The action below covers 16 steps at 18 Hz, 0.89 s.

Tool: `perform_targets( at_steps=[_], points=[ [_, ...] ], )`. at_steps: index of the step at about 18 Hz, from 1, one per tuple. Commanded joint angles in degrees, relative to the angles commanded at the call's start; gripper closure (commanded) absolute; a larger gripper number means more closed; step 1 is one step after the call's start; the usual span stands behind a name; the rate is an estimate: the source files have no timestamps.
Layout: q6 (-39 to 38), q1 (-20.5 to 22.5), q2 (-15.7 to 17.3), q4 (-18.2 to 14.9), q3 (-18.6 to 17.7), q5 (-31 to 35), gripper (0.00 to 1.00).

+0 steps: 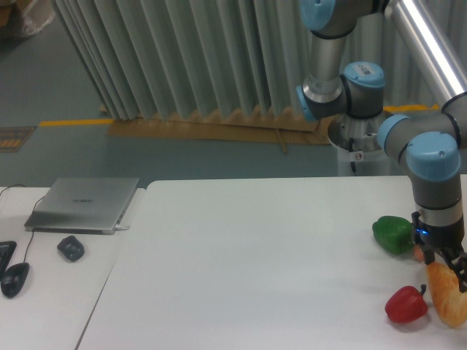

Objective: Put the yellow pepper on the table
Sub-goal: 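Raise the gripper and move it away from the peppers out of view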

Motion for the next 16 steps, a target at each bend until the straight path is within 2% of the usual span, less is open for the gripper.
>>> perform_targets(
  at_steps=[6,10,13,16],
  points=[
    [-0.5,0.7,0.0,0.0,0.5,-1.2,0.00],
    [1.1,5.3,1.8,-0.4,1.0,-2.0,0.00],
    [13.1,9.2,2.8,-1.4,1.0,-3.0,0.00],
    [19.8,12.3,2.8,-1.7,0.7,-5.7,0.00]
  ],
)
